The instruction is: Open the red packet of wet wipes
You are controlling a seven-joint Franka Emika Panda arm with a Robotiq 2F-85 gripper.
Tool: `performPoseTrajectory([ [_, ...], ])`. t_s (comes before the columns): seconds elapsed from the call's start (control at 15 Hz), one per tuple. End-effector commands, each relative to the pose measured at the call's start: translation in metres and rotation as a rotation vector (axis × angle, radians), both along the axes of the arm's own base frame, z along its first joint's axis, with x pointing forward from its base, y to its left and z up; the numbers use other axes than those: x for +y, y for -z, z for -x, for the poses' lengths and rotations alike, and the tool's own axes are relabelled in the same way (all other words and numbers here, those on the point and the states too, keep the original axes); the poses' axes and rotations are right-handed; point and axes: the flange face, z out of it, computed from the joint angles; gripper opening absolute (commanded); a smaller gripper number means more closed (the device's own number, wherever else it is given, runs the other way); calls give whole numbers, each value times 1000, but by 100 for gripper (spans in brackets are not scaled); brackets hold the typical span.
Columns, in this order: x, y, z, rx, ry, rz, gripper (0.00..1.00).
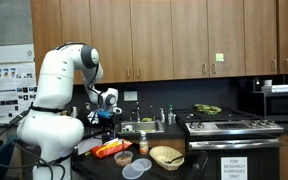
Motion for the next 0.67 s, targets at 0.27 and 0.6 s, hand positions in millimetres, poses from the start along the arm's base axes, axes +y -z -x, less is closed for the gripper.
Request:
performPoseTrajectory([
  [0.27, 2, -7, 11, -6, 16, -16, 100],
  [0.6, -8, -22, 28, -6, 35, -10, 100],
])
